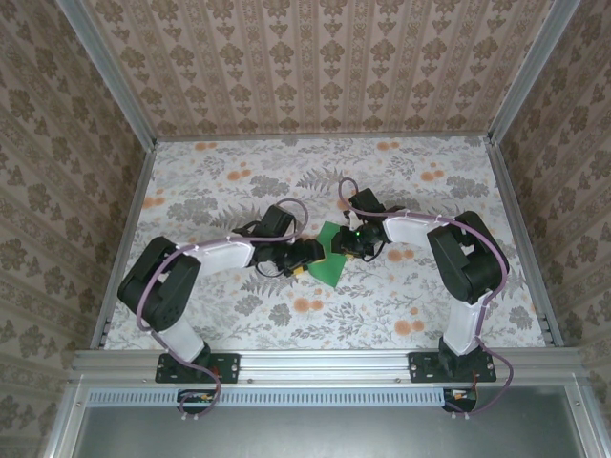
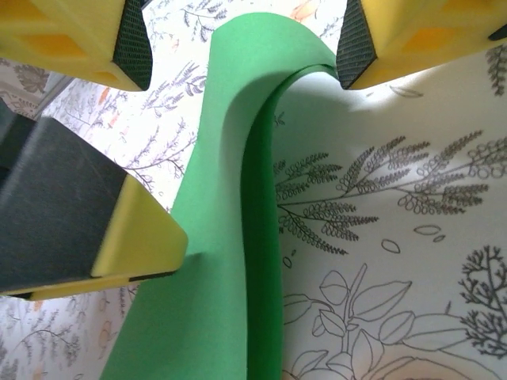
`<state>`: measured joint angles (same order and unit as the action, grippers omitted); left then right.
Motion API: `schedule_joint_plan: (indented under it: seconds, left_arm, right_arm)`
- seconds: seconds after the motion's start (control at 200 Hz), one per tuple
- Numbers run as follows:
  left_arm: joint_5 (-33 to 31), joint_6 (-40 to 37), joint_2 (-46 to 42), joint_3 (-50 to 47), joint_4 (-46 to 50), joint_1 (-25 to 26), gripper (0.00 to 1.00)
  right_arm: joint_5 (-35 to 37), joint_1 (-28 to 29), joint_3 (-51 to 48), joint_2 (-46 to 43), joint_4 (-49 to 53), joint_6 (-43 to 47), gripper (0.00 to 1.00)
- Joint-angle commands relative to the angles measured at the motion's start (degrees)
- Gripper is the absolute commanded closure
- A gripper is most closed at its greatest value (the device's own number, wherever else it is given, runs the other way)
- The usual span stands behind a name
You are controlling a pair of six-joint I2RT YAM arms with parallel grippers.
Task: Fold a paper plane with a square sheet of paper (pick it up from the middle)
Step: Fold the triangle a second time at the center of the table.
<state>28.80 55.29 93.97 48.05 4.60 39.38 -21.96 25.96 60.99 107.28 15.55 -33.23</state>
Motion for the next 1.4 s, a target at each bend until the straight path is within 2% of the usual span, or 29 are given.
schedule_joint_plan:
  seconds: [0.0, 0.575, 0.72, 0.845, 1.02, 1.205, 1.395]
  left_arm:
    - [1.5, -0.5, -2.9, -2.3, 0.3, 0.0, 0.34]
    - [1.7, 0.1, -5.5, -4.4, -0.5, 0.1, 0.33]
    - [3.1, 0.0, -3.9, -4.3, -3.4, 0.1, 0.32]
    - [-0.1, -2.1, -1.7, -2.1, 2.1, -0.3, 0.32]
    - [-3.6, -3.6, 0.5, -0.2, 8.5, 0.3, 0.27]
    - [-4.5, -3.7, 1.1, 0.5, 8.9, 0.9, 0.25]
    - [-2.2, -3.5, 2.0, 0.7, 6.4, 1.2, 0.28]
  right_arm:
    - [4.1, -0.5, -2.4, 4.5, 2.5, 0.7, 0.67]
    - [4.2, -0.5, -2.7, 5.0, 2.4, 0.5, 0.67]
    - [4.1, -0.5, -2.7, 5.1, 2.4, 0.5, 0.67]
    - [4.0, -0.4, -2.7, 5.2, 2.4, 0.4, 0.67]
    - [4.2, -0.5, -2.9, 5.5, 2.5, 0.5, 0.67]
    - [4.1, -0.5, -2.9, 5.8, 2.4, 0.5, 0.67]
    - [4.1, -0.5, -2.7, 6.0, 2.6, 0.6, 0.67]
